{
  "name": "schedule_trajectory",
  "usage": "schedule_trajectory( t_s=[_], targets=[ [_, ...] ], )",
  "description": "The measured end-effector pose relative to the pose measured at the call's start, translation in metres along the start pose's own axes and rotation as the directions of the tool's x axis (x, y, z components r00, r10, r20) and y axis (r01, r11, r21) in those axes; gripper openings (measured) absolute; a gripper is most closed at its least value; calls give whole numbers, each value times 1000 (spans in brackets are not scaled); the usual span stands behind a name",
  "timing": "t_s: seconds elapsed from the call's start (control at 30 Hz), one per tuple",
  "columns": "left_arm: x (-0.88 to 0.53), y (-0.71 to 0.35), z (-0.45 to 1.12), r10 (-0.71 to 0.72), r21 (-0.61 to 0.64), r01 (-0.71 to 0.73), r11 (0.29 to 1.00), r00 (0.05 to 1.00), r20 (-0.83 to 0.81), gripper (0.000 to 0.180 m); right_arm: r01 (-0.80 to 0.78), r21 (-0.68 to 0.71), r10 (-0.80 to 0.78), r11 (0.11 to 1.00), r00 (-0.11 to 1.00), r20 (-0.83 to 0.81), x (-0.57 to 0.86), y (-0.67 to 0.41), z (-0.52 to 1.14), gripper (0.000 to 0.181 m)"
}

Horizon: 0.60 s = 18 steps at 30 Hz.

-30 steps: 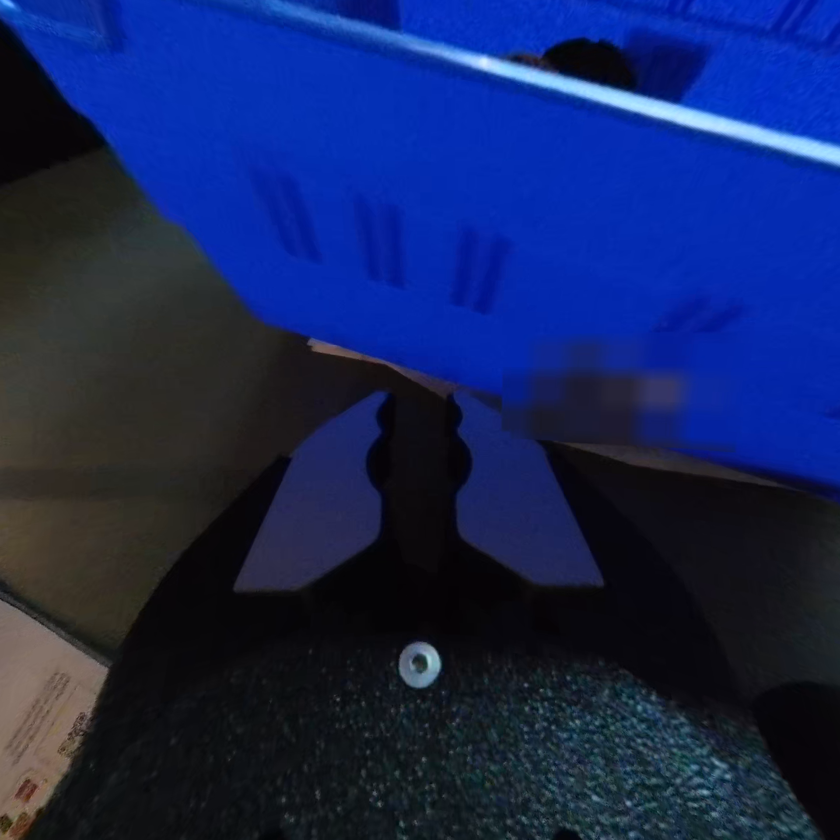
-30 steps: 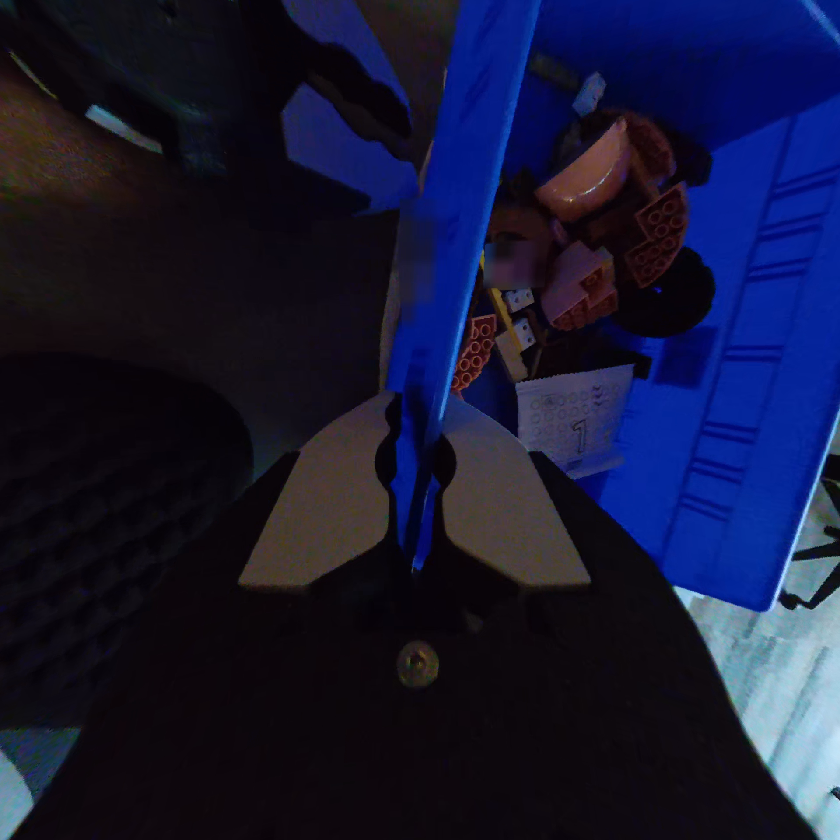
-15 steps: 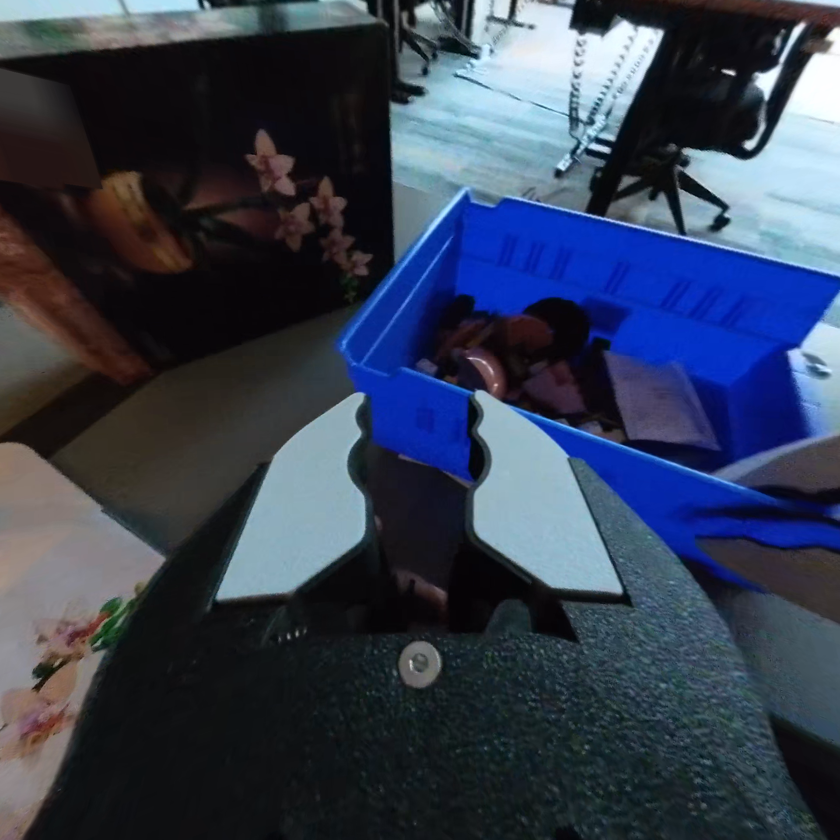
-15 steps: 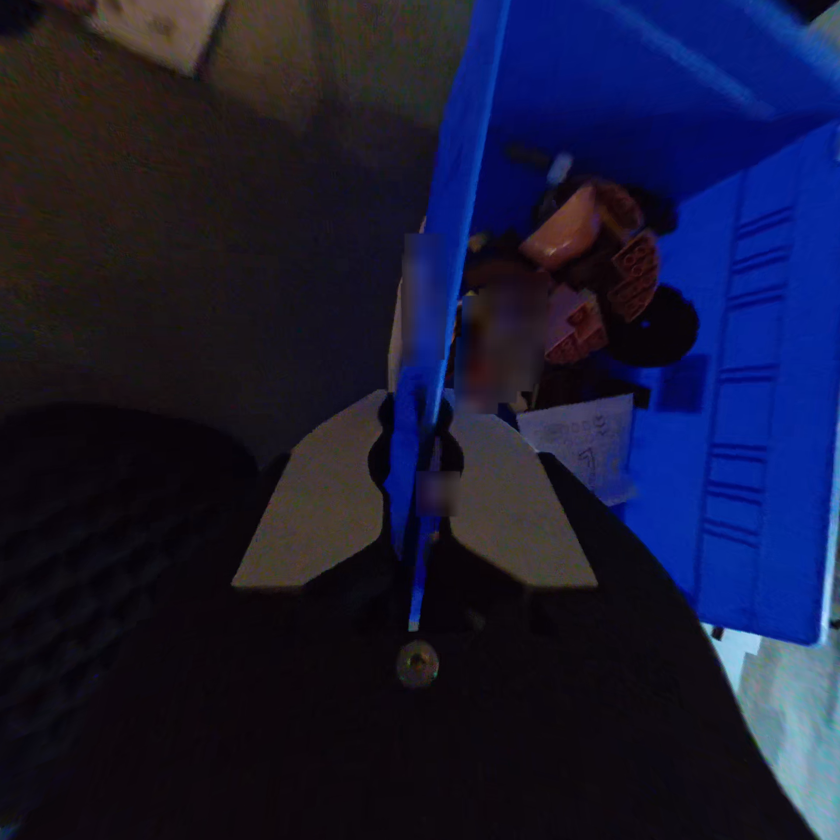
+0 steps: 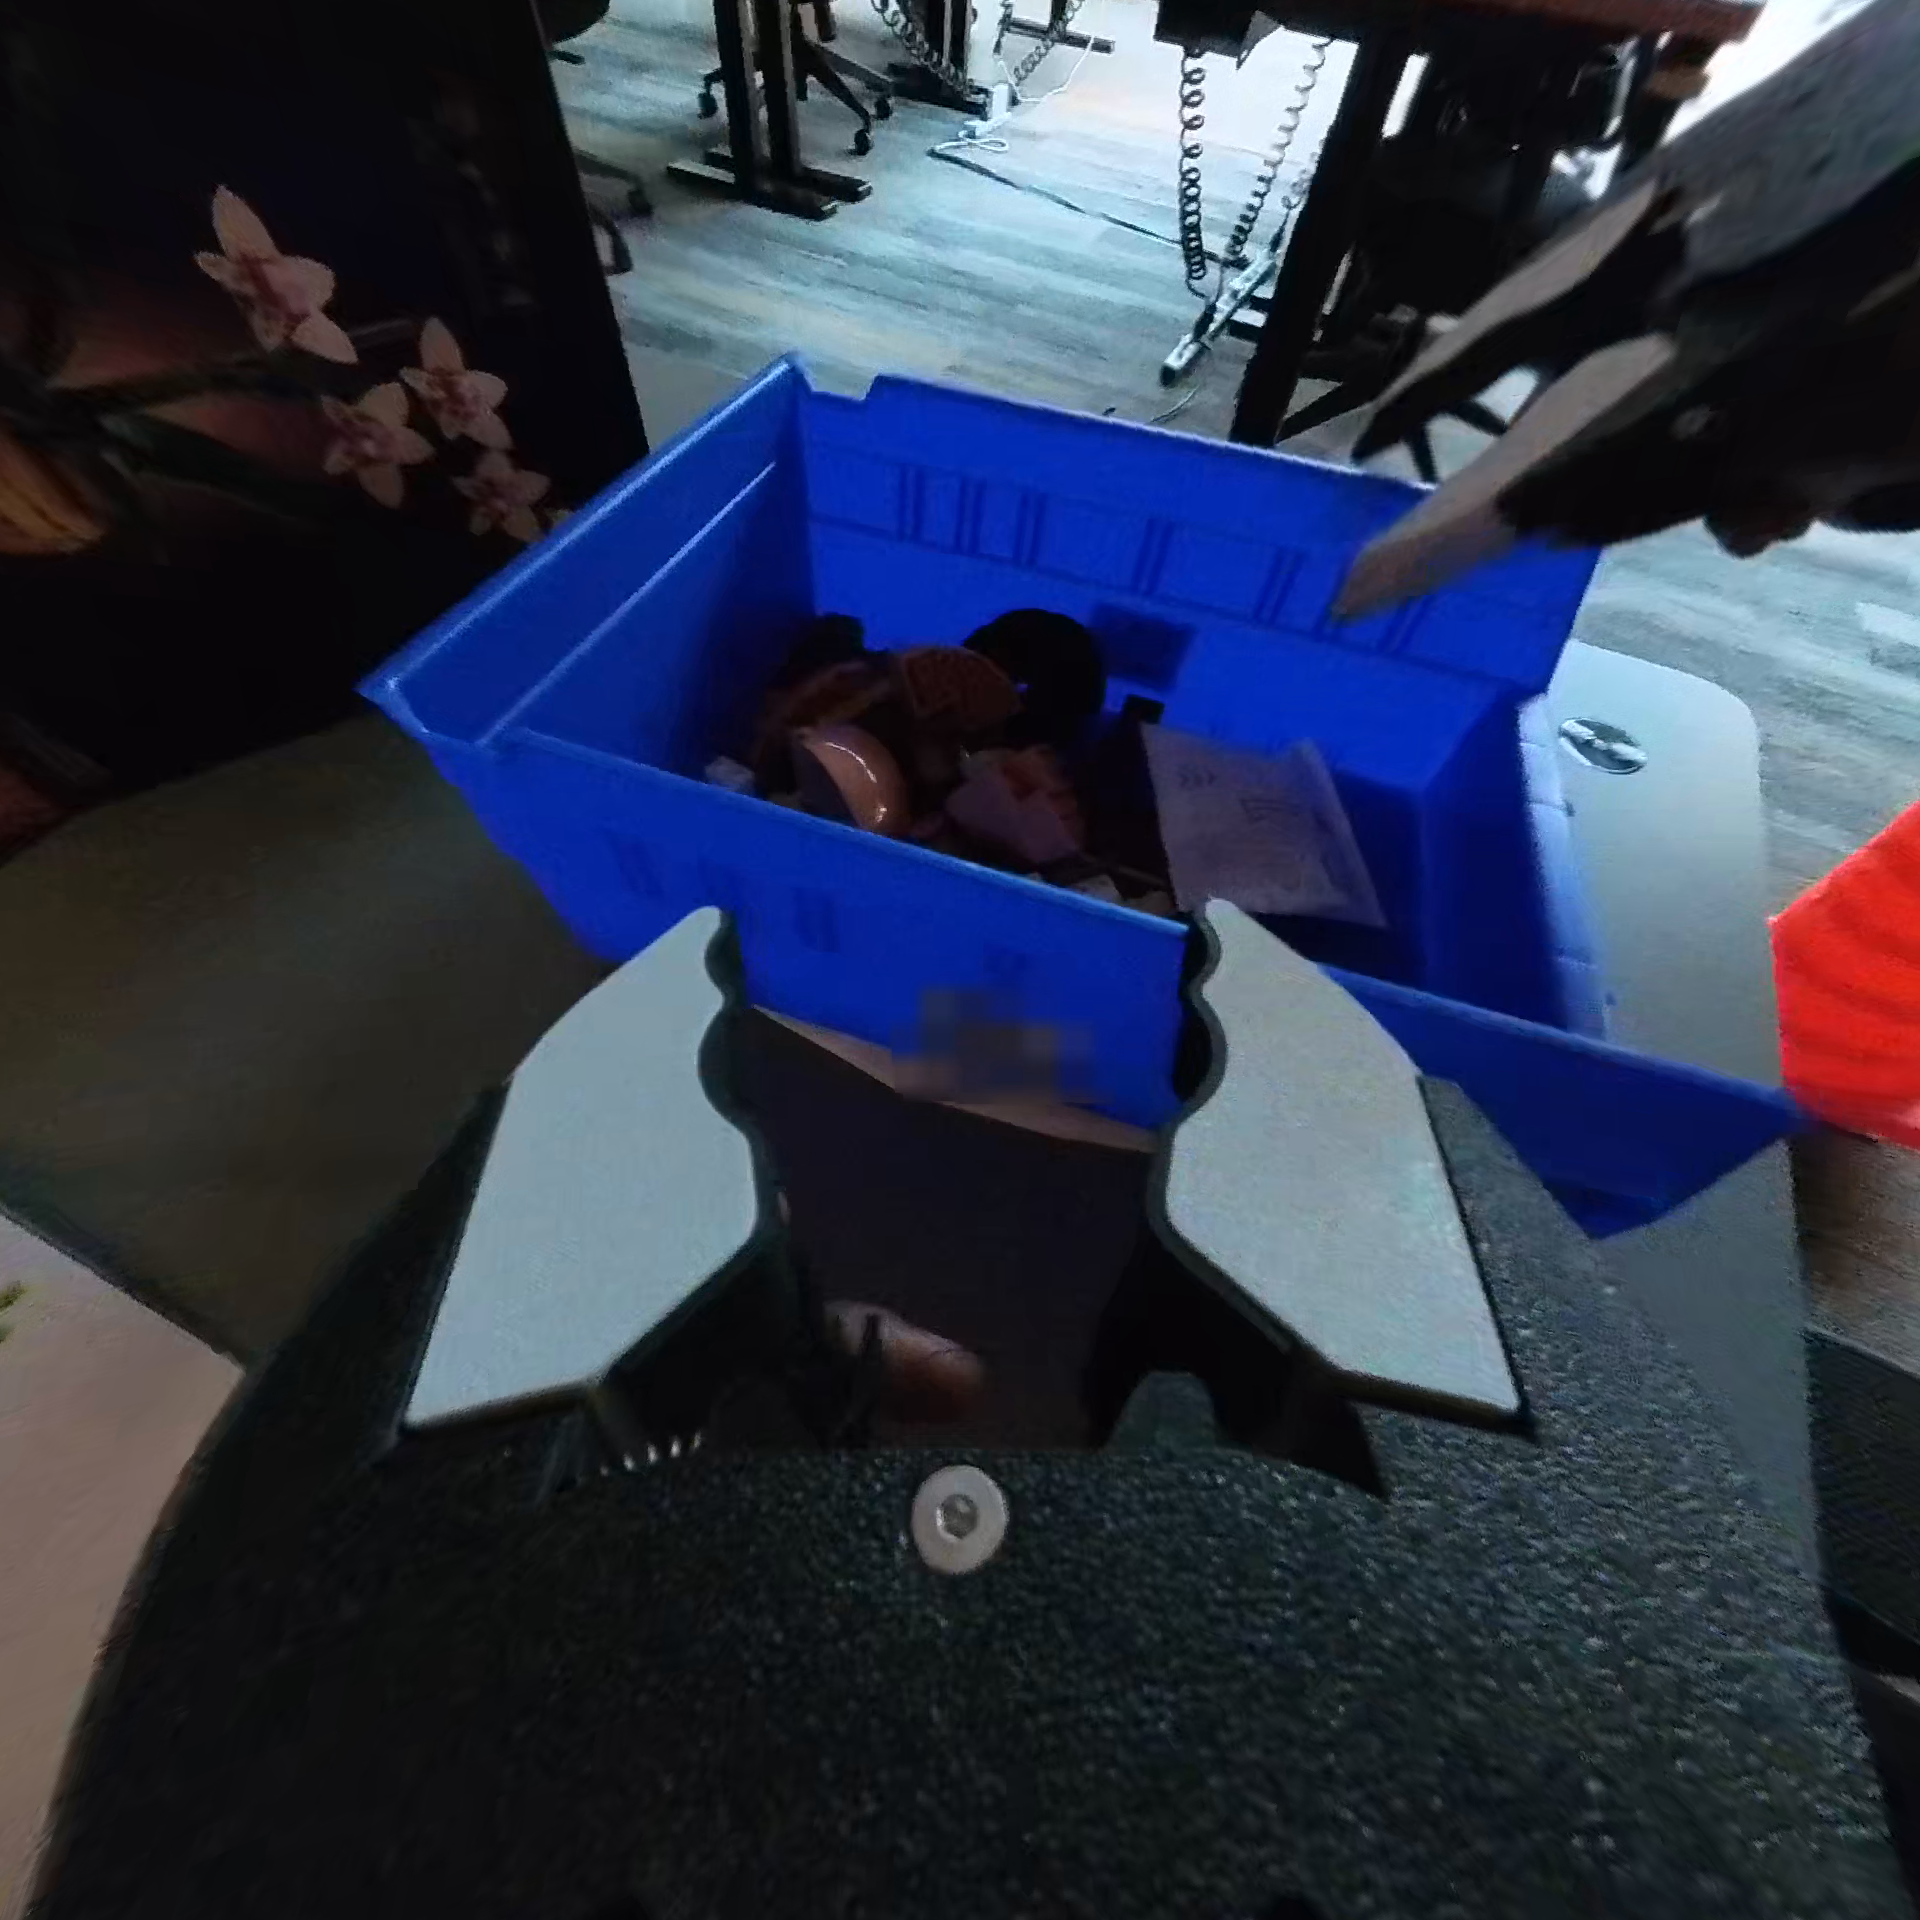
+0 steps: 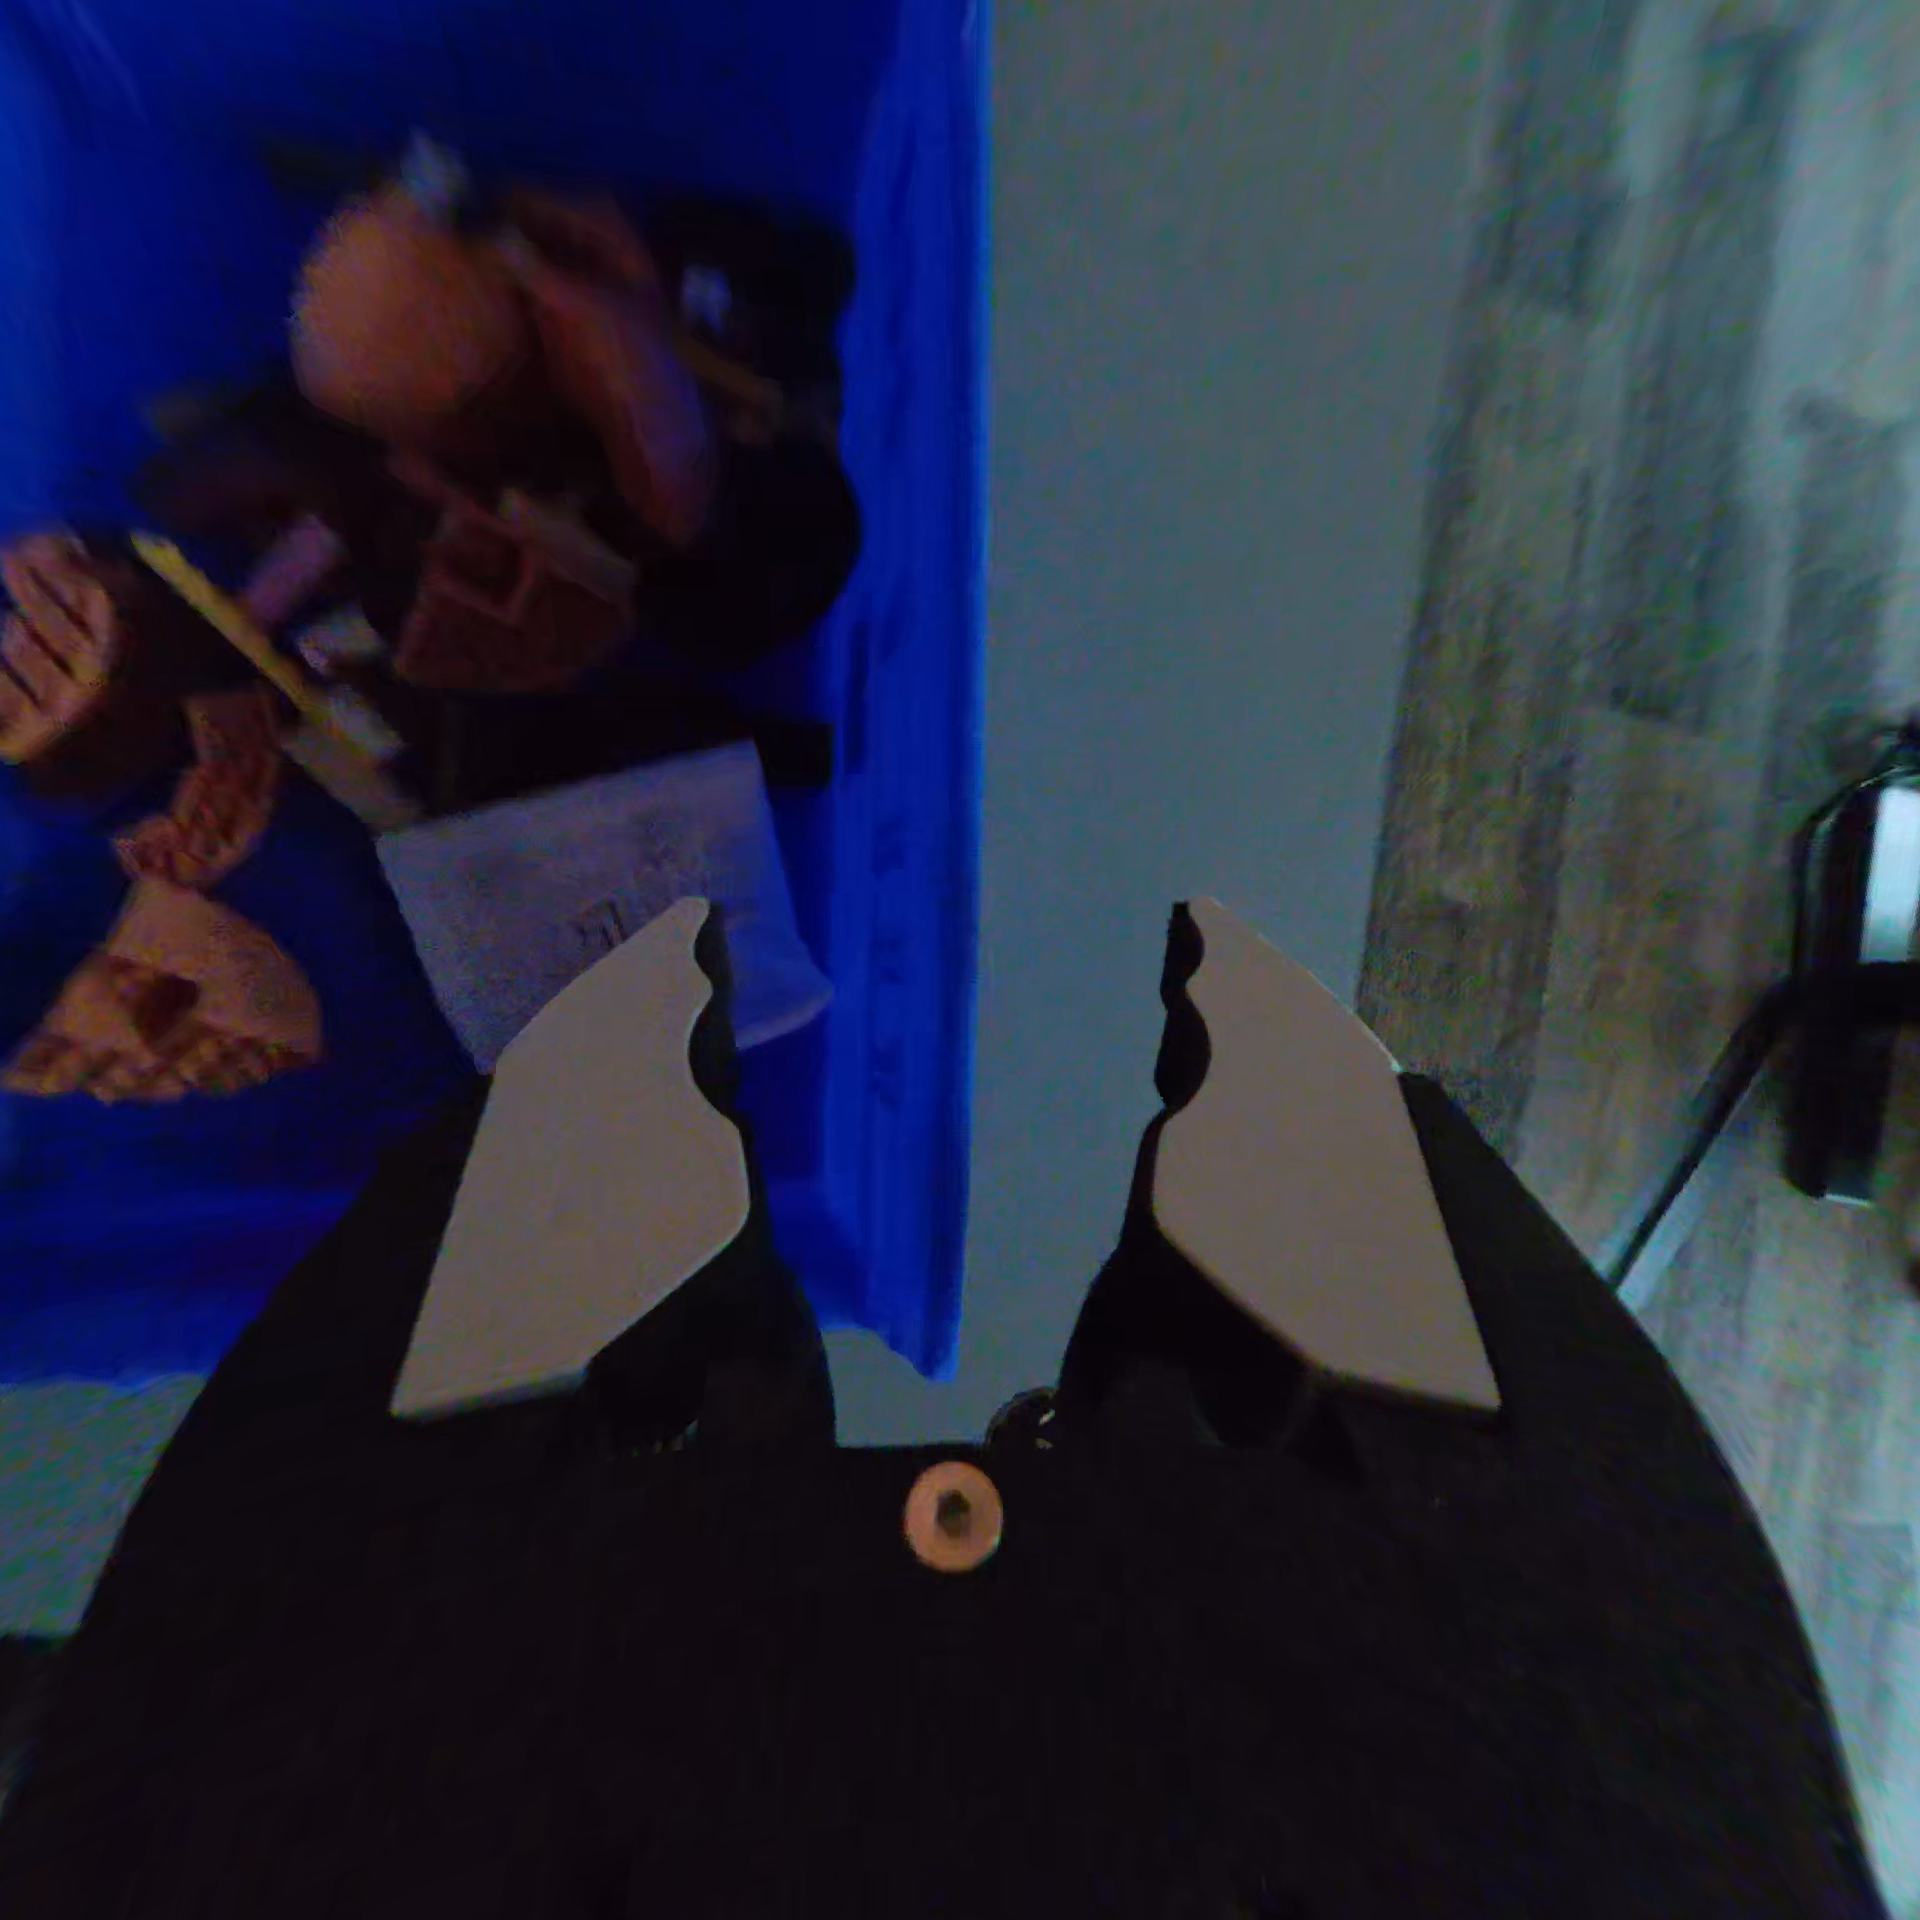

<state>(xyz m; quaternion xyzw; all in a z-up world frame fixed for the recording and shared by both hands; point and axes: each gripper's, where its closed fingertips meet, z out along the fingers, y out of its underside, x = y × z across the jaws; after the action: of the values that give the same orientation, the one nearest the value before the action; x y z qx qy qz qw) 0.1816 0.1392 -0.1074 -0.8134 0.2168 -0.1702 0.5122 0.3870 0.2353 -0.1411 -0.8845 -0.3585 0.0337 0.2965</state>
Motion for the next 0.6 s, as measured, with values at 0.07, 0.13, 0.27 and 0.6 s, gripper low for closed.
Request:
schedule_trajectory(
  t_s=[0.07,0.13,0.27,0.6],
  targets=[
    [-1,-3,4,52,-13,-52,999,998,45,86,66,-123,-67,990,998,-4,-3,22,16,41],
    [-2,-5,11,82,-31,-80,996,994,70,88,132,-153,-139,979,990,-35,-7,30,20,26],
    [-1,6,33,109,-86,-100,991,989,98,82,117,-112,-117,987,993,4,-23,32,14,20],
    [-5,1,43,90,16,-94,995,984,152,68,100,-51,-103,994,993,-56,-20,39,7,20]
  ],
)
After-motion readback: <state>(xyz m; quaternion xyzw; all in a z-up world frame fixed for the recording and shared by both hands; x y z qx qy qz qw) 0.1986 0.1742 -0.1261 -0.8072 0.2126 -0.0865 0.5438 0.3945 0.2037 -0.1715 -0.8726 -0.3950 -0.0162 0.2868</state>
